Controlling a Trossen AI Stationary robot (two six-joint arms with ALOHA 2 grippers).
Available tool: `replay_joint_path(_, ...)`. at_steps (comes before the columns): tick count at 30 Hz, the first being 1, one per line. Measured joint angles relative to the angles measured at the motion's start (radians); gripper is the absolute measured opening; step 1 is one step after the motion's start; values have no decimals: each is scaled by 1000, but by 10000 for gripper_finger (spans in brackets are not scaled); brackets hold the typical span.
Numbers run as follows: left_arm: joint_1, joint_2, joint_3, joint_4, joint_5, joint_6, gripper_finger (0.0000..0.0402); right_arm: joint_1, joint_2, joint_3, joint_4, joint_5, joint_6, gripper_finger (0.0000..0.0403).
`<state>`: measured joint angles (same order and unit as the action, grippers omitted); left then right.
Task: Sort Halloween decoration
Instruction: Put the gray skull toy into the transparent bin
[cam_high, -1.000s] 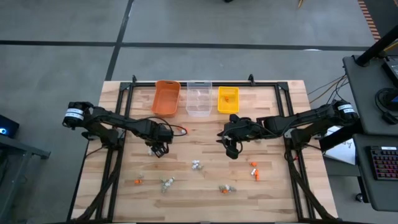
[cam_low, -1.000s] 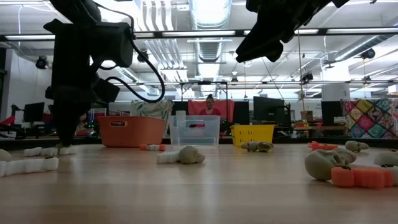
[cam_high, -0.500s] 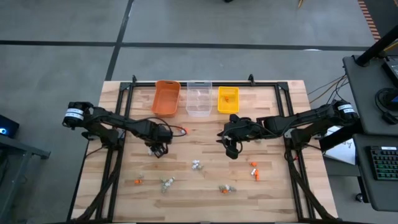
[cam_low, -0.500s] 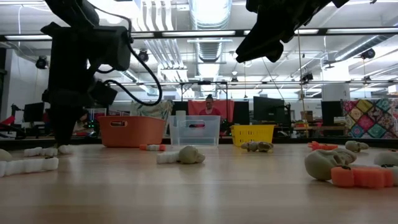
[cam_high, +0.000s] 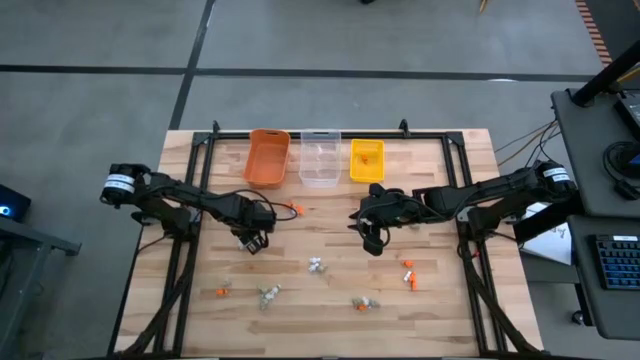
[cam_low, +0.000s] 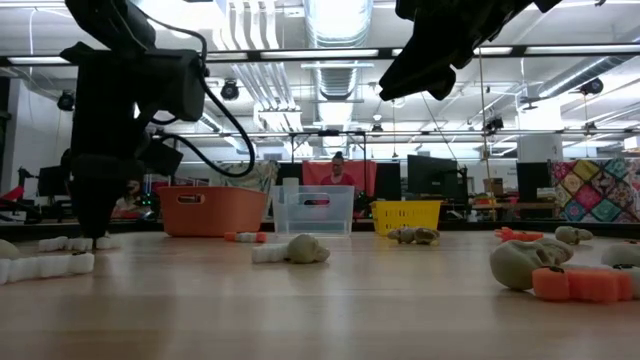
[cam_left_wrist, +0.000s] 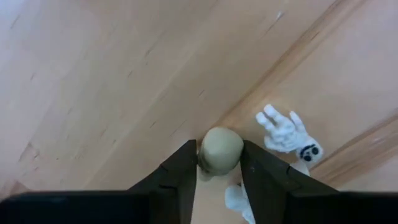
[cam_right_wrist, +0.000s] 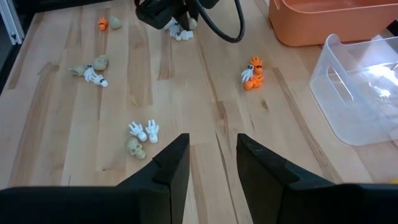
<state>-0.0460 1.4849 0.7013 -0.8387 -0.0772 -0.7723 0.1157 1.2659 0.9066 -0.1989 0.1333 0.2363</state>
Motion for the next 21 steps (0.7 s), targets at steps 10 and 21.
replay_joint_path(10,0,-11,4,-2,-3,0,12,0,0,0,0,0,0,121)
replay_joint_path(21,0,-128,69,-7,-13,54,12,0,0,0,0,0,0,121)
